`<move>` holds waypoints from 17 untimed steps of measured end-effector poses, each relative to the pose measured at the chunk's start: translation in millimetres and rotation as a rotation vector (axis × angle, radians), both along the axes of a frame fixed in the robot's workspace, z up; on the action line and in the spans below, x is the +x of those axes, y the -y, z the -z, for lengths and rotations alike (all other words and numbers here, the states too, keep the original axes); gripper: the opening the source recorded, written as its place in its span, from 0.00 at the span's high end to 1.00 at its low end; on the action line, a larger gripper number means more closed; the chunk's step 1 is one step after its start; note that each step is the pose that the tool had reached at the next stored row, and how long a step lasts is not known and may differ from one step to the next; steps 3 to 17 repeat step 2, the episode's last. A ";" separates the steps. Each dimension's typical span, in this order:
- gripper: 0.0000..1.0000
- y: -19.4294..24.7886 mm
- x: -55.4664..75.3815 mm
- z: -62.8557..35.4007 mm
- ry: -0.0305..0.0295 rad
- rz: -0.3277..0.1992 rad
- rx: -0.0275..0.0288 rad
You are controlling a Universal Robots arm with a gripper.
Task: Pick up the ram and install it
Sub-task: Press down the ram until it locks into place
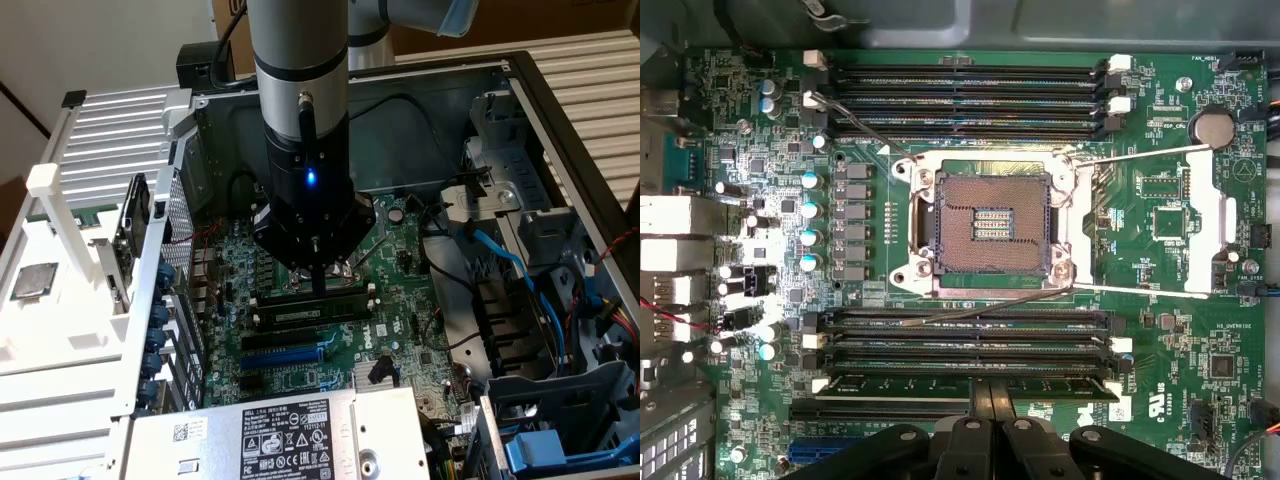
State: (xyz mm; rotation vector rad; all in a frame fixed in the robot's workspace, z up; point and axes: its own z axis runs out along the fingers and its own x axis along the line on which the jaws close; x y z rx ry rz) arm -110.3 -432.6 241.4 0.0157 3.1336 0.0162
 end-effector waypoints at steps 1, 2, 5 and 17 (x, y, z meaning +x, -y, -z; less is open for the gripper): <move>0.90 0.0 0.0 0.0 0.0000 0.000 0.0000; 0.90 0.0 0.0 0.0 0.0000 0.000 0.0000; 0.90 0.0 0.0 0.0 0.0000 0.000 0.0000; 0.90 0.0 0.0 0.0 0.0000 0.000 0.0000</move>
